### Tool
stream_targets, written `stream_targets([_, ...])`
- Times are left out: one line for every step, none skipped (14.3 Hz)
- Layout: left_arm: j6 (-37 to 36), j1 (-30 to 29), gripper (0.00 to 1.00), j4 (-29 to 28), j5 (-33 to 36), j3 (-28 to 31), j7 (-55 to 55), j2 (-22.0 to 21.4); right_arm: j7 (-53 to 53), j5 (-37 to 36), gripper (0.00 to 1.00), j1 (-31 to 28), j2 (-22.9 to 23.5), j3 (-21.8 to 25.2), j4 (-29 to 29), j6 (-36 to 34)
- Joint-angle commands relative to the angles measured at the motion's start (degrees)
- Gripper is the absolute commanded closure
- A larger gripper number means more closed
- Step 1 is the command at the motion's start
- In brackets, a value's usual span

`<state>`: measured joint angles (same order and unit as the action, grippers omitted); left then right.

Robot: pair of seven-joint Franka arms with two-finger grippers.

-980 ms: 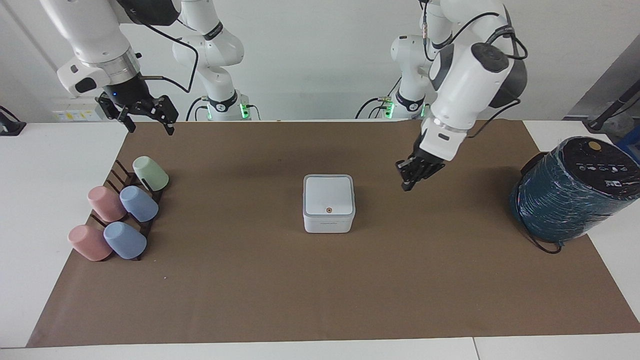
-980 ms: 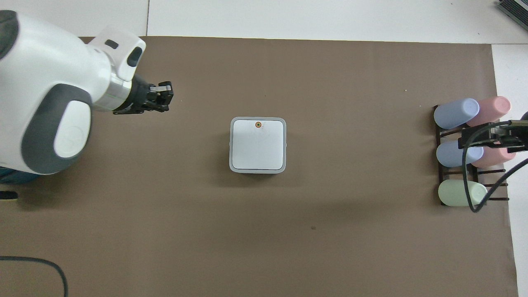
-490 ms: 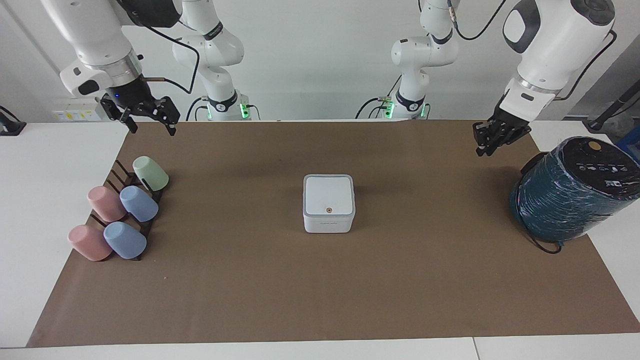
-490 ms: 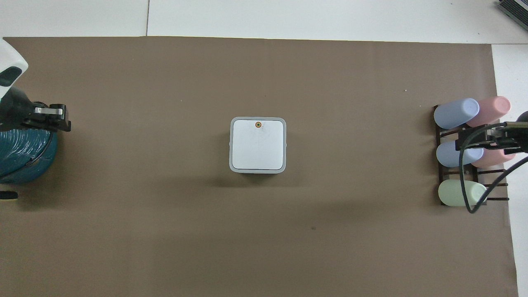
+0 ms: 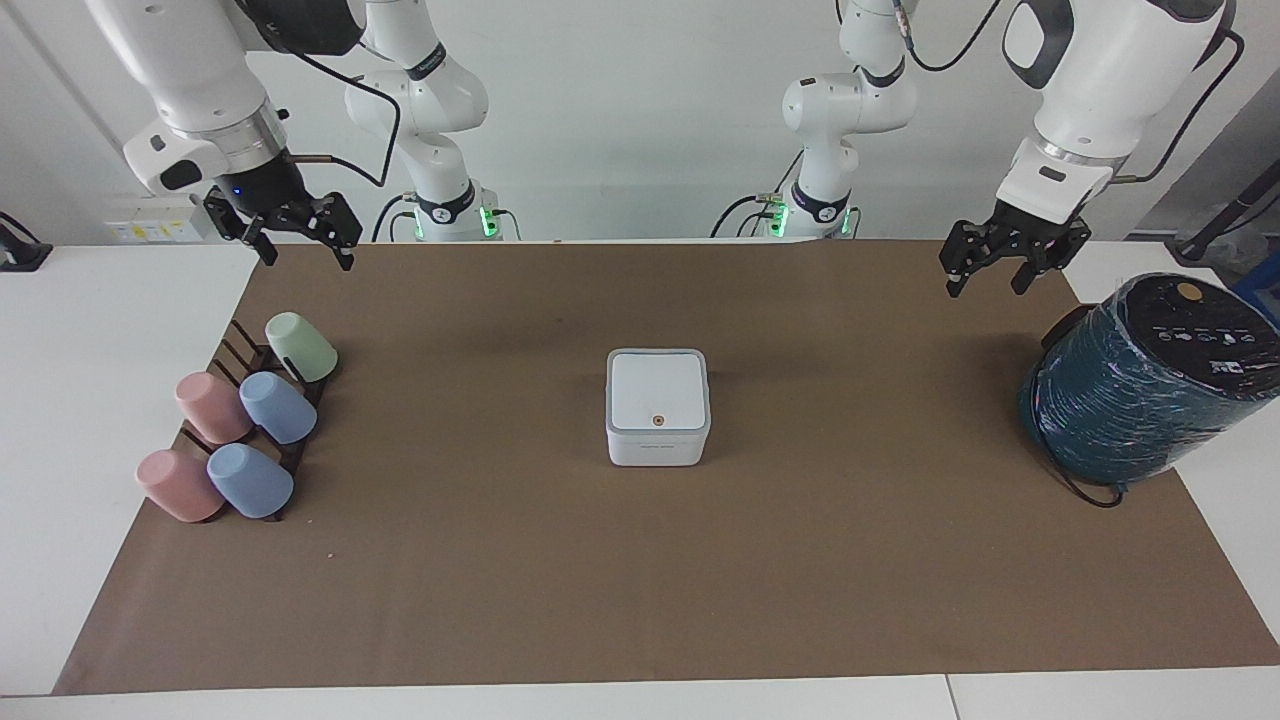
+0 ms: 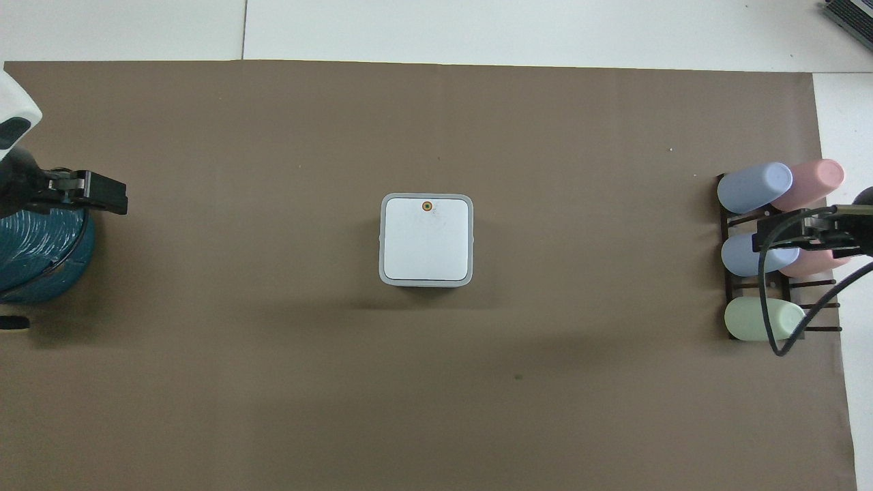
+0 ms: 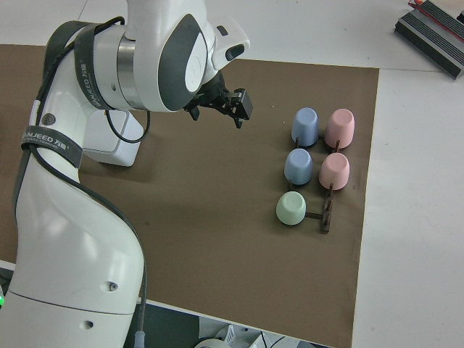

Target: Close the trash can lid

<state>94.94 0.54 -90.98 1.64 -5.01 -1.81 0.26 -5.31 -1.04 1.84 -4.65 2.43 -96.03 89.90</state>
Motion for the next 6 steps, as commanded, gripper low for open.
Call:
stream_targets([3.2,0.4,0.0,-1.1,1.4,0.1,0.8,-1.0,-0.2,0.6,0.0,-0.3,-1.5,-0.2,-1.8,0.9])
stream_targets([3.3,0.6,0.0,-1.3,1.4,0.2,0.8,-1.0,-0.2,0.6,0.0,-0.3,-1.5,-0.2,-1.8,0.9])
stream_targets([3.4,0.7,0.0,-1.3,1.4,0.1,0.8,-1.0,-0.1,0.6,0.0,-0.3,-1.5,-0.2,-1.8,0.9])
stream_targets([3.7,0.7,0.0,-1.3,1.4,0.1,0.8,-1.0,-0.1,0.6,0.0,-0.3,-1.5,-0.2,-1.8,0.9])
stream_targets([4.0,0.7,0.0,-1.4,1.4,0.1,0.8,-1.0,-0.1,0.6,0.0,-0.3,-1.5,-0.2,-1.8,0.9])
stream_targets([4.2,0.7,0.0,-1.3,1.4,0.1,0.8,-1.0,-0.1,0.6,0.0,-0.3,-1.5,-0.2,-1.8,0.9])
